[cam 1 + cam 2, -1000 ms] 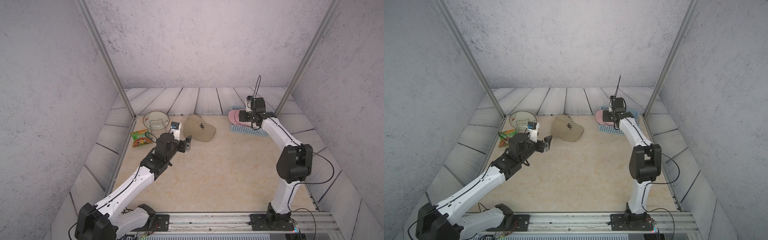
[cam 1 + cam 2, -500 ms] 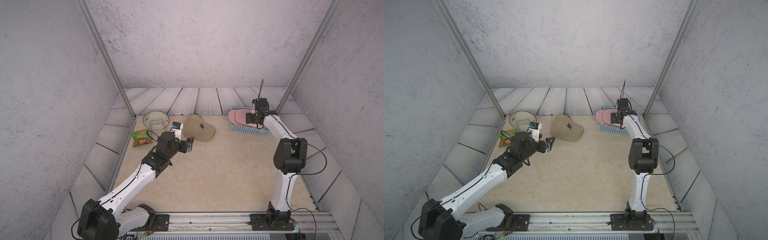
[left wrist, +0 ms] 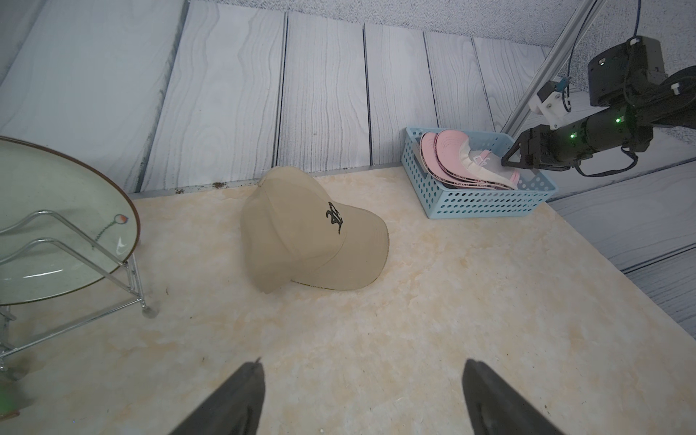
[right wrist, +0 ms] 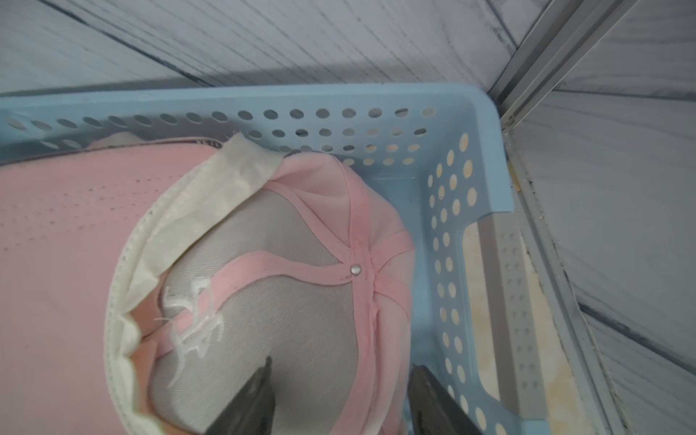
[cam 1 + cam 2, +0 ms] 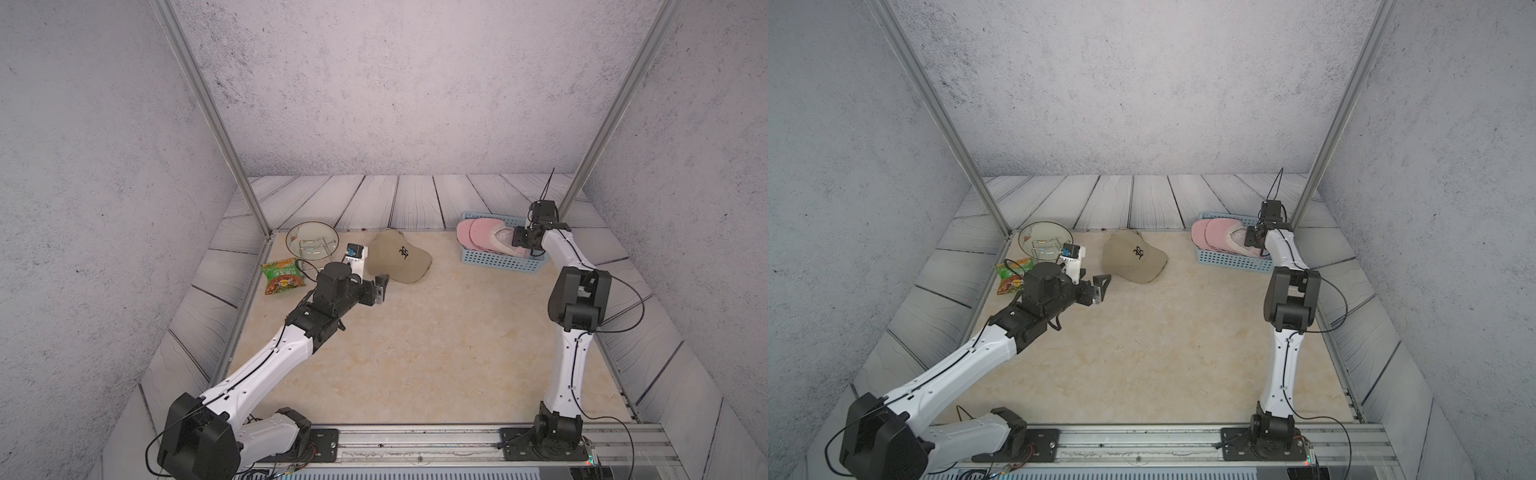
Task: Turn the baseball cap inside out
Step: Pick up the baseball cap from the basket.
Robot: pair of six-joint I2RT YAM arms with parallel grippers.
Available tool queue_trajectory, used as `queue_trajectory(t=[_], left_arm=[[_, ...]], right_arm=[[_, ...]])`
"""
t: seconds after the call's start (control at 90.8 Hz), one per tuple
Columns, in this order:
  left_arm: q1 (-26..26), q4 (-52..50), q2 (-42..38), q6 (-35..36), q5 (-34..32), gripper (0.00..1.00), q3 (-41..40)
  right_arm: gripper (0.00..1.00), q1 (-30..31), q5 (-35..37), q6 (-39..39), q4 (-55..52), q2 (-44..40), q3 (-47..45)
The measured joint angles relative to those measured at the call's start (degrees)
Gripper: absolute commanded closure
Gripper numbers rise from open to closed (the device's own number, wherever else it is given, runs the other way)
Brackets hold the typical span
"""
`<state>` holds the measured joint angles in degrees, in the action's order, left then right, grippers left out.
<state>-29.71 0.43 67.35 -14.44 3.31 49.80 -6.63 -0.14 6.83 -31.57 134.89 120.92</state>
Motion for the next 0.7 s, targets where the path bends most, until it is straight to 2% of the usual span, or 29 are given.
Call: queue_trajectory(t=[0.088, 0.176, 0.242, 0.319, 0.473, 0.705], left_arm=[[0.0, 0.0, 0.5, 0.0, 0.2, 0.12, 0.0], [0.0, 0.0, 0.6, 0.0, 0.5, 0.12, 0.1], [0.0, 0.0, 0.6, 0.0, 0.9, 0.12, 0.1], [0.0, 0.0, 0.6, 0.1, 1.0, 0.12, 0.1], [0.0, 0.0, 0.6, 0.1, 1.0, 0.12, 0.1], [0.0, 0.0, 0.6, 0.3, 1.1, 0.12, 0.1]], right_arm=[[0.44, -0.3, -1.1, 0.0, -0.6, 0.6, 0.5], [0.54, -0.3, -1.3, 0.2, -0.9, 1.2, 1.2], [0.55, -0.4, -1.8, 0.5, -0.9, 1.7, 1.6], [0.53, -0.5, -2.8, 0.6, -0.9, 2.3, 1.6], [0.38, -0.6, -4.6, 1.7, -0.9, 3.1, 1.6], [0.38, -1.4, -8.9, 3.9, -0.1, 3.4, 1.6]])
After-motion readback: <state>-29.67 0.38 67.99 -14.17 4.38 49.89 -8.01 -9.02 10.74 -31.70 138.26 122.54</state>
